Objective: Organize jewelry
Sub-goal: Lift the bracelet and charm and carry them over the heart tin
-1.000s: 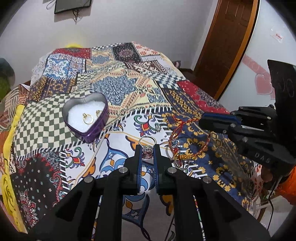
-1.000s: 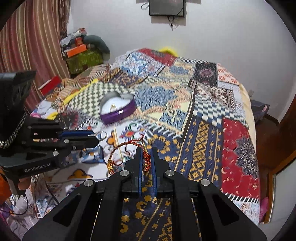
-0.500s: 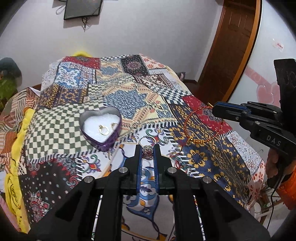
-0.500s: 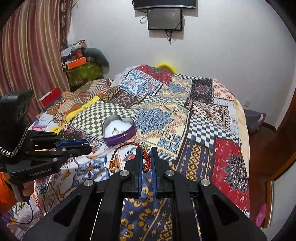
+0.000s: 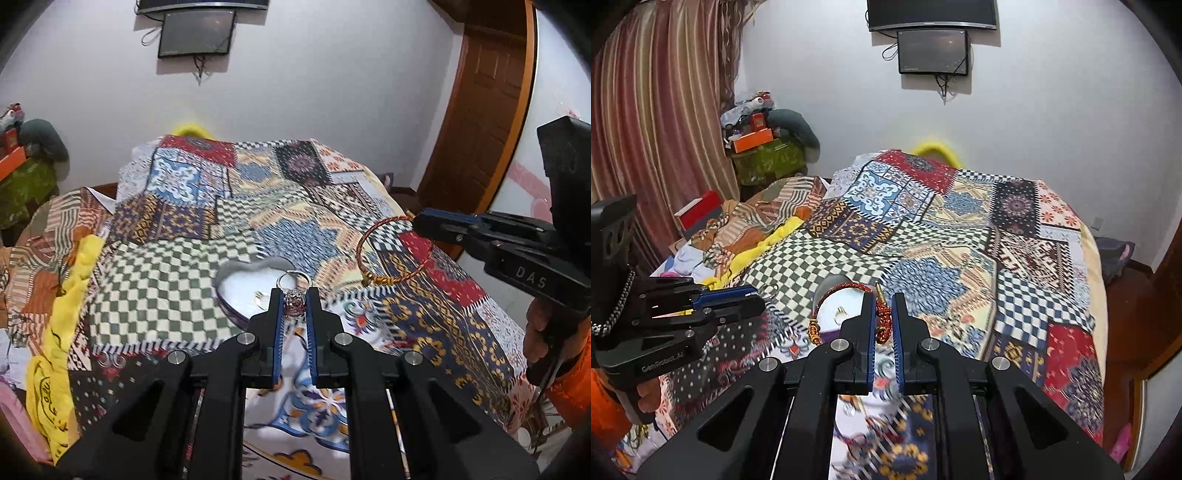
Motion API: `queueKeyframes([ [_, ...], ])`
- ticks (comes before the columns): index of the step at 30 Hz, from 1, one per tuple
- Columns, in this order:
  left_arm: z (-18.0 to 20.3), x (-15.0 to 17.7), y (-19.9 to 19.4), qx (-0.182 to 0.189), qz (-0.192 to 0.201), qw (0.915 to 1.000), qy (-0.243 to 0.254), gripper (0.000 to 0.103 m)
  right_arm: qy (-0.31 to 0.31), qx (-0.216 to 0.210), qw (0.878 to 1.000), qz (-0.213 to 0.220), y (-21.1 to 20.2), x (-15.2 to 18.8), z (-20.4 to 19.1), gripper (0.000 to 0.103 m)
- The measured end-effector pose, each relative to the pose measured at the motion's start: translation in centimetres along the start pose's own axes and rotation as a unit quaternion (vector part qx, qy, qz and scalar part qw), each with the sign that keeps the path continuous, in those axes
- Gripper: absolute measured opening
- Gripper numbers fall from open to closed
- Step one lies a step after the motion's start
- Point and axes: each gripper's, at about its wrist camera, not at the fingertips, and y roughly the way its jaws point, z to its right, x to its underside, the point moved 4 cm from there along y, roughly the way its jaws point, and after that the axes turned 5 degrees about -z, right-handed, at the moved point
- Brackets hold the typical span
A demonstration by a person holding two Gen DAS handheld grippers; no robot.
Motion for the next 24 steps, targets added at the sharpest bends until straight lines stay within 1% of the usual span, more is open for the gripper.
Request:
queueKeyframes([
  [6,-2.0,-1.1,0.3,-0.011,0.012,0.9998,-0.01,0.01,-0.003,-0.006,1.0,-0.007,2.7,-1.1,-0.6,0.007],
  [11,-3.6,-1.4,1.6,-0.02,0.008,0.9996,-0.018,0.01,0.0,-0.012,1.0,-0.026,5.3,-1.8,-0.6,0.007],
  [17,-4.6,-1.2,3.6,-0.025,-0.006,0.9994,-0.024,0.01,0.01,-0.031,0.998,-0.062,8.8,-2.0,-0.5,0.007],
  [21,-5.0,-1.3,4.9,-0.025,-0.014,0.9993,-0.024,0.01,0.007,-0.048,0.994,-0.093,10.7,-1.8,-1.1,0.007],
  [24,-5.2,-1.1,5.9,-0.028,-0.021,0.9991,-0.024,0.01,0.0,-0.05,0.993,-0.111,11.8,-1.6,-1.4,0.007],
])
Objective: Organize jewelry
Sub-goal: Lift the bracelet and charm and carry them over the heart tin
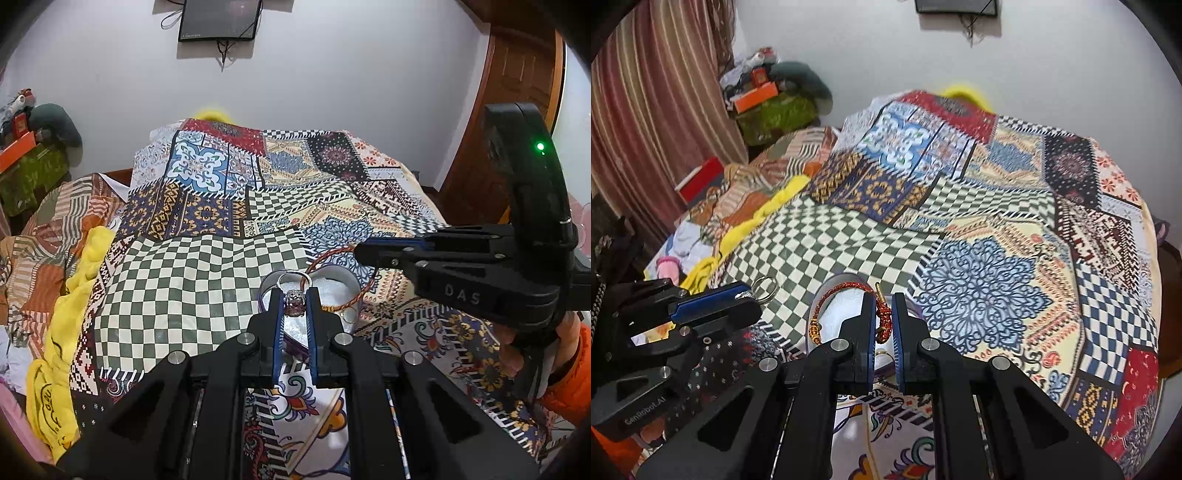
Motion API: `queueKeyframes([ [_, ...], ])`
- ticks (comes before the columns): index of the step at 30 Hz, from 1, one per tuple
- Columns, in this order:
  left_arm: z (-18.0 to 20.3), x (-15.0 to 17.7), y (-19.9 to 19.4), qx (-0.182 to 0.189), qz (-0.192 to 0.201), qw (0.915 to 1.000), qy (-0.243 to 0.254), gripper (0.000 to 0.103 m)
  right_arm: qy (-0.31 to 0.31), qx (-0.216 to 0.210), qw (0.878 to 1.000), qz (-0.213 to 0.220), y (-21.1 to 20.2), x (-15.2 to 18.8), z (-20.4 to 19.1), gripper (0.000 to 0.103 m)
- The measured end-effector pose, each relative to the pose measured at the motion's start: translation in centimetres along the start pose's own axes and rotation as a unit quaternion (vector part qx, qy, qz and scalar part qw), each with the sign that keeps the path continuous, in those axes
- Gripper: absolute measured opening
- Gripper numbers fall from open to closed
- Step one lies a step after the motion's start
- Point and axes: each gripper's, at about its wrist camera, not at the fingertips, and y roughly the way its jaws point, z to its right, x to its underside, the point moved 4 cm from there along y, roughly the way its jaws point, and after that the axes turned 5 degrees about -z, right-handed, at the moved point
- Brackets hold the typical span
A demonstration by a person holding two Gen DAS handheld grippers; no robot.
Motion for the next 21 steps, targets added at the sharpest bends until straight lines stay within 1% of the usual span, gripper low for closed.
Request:
queueKeyframes([
  [6,-0.5,0.2,1.5,0.001,-0.017,0.9999,-0.003,0.01,-0.003,-0.006,0.999,-0.041,2.3,0.3,0.1,0.007],
  [9,-0.6,0.2,2.2,0.004,-0.024,0.9997,-0.002,0.01,-0.006,-0.003,0.998,-0.055,3.1,0.3,0.2,0.007],
  [14,-0.6,0.2,3.4,0.008,-0.037,0.9993,0.003,0.01,-0.013,-0.015,0.997,-0.068,3.8,0.3,-0.1,0.008],
  [17,-0.6,0.2,4.2,0.012,-0.048,0.9987,0.007,0.01,-0.028,0.001,0.997,-0.07,3.8,0.3,-0.3,0.008],
  [21,-0.4,0.2,5.2,0.015,-0.063,0.9978,0.014,0.01,-0.037,0.006,0.996,-0.075,3.7,0.4,-0.3,0.008],
])
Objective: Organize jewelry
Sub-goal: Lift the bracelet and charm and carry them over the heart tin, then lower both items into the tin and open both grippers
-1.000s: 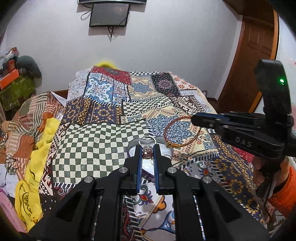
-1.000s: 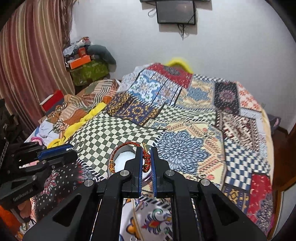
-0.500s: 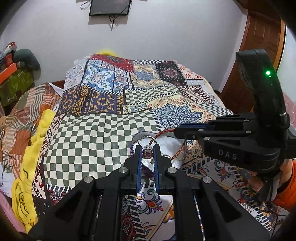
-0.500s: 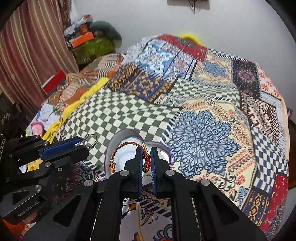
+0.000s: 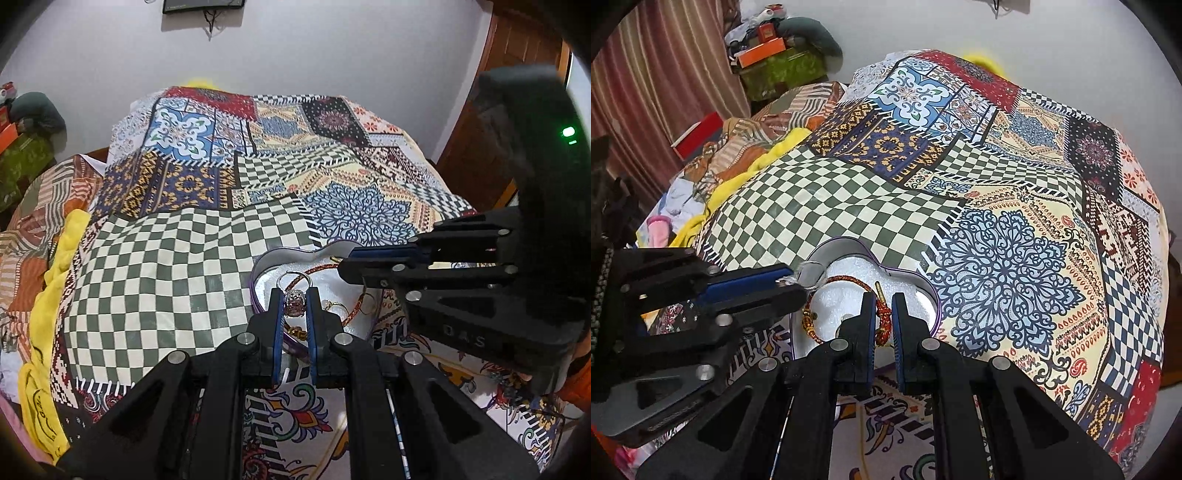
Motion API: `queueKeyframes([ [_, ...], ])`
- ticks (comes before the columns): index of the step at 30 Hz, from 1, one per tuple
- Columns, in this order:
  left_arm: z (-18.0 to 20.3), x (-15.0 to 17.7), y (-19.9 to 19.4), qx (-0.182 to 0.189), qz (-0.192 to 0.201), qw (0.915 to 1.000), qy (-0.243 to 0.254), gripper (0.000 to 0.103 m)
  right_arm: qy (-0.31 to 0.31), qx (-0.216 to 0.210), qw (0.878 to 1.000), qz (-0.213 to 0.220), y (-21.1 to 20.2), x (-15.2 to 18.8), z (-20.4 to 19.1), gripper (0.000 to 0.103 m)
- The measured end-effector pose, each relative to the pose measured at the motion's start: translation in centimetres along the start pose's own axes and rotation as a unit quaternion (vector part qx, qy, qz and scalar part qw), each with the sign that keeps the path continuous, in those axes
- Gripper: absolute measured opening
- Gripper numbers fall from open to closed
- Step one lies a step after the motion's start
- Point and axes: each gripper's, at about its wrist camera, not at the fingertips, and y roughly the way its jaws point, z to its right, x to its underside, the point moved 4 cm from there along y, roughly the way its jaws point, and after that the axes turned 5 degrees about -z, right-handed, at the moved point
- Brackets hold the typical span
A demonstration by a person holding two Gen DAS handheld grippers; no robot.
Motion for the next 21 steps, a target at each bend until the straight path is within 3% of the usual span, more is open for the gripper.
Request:
queueKeyframes([
  [9,0.7,-0.3,1.2,-0.003,-0.017,0.9998,0.013,0.01,0.006,0.004,1.0,0.012,-1.1,0.1,0.7,0.019],
  [21,1.7,-0.3,0.0,-0.029,-0.013,0.999,0.03,0.011,-0.012,0.024,0.999,0.027,-2.6,1.0,0.3,0.021],
])
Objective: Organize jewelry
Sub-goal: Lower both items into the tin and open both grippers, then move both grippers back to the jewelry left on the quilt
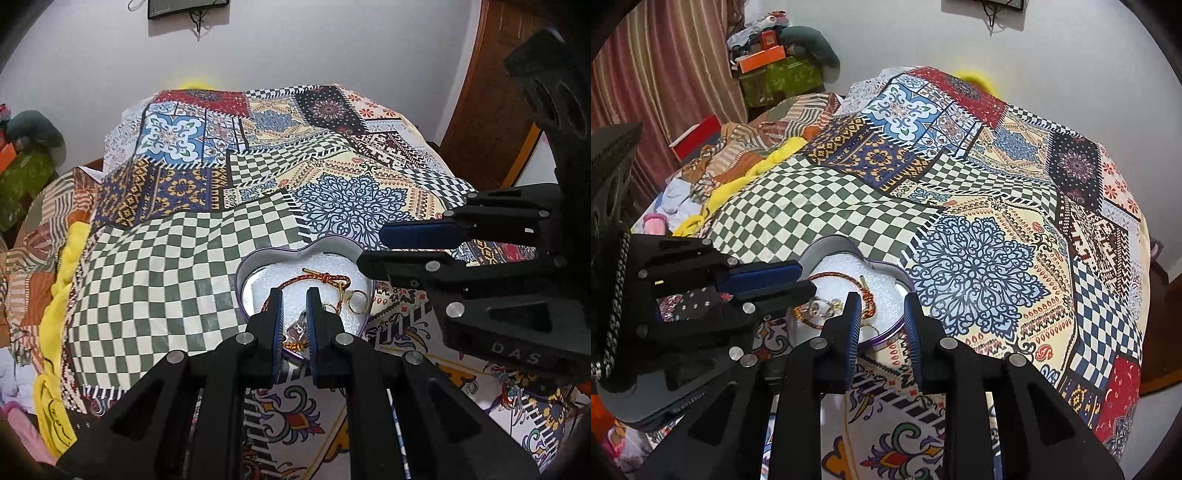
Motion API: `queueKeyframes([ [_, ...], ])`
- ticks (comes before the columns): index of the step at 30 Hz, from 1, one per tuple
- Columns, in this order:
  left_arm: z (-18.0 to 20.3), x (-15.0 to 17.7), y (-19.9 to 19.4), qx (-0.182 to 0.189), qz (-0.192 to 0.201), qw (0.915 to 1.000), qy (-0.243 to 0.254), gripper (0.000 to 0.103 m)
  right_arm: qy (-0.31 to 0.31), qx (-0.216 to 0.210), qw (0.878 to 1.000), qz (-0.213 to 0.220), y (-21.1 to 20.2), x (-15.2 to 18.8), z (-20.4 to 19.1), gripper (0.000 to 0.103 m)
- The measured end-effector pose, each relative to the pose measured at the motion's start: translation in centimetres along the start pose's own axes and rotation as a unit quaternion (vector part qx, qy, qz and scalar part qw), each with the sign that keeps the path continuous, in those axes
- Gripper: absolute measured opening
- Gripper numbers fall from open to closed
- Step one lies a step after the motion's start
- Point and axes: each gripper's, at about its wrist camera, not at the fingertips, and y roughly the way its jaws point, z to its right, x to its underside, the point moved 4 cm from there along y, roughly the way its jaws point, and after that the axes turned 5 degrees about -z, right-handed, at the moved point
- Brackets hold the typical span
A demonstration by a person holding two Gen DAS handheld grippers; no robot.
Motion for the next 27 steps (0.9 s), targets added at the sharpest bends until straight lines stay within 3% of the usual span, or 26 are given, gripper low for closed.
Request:
queueKeyframes([
  [2,0.0,0.2,-0.6,-0.005,0.003,1.0,0.0,0.012,0.001,-0.001,1.0,0.006,-0.5,0.2,-0.1,0.021],
  [7,-0.3,0.8,-2.3,-0.015,0.011,0.9998,-0.006,0.032,-0.001,0.002,1.0,0.013,-1.7,0.8,-0.3,0.022],
  [14,-0.1,2.0,-4.1,-0.017,0.009,0.9997,-0.012,0.033,0.0,0.005,1.0,0.021,-3.5,2.3,-0.3,0.023],
  [20,1.2,2.8,-5.6,-0.004,0.009,0.9999,-0.01,0.034,0.015,0.011,0.999,0.041,-5.9,4.1,0.7,0.038],
  [27,4.4,3.9,-6.3,0.022,0.001,0.9997,0.01,0.034,0.05,0.005,0.997,0.054,-8.3,6.7,2.4,0.038],
])
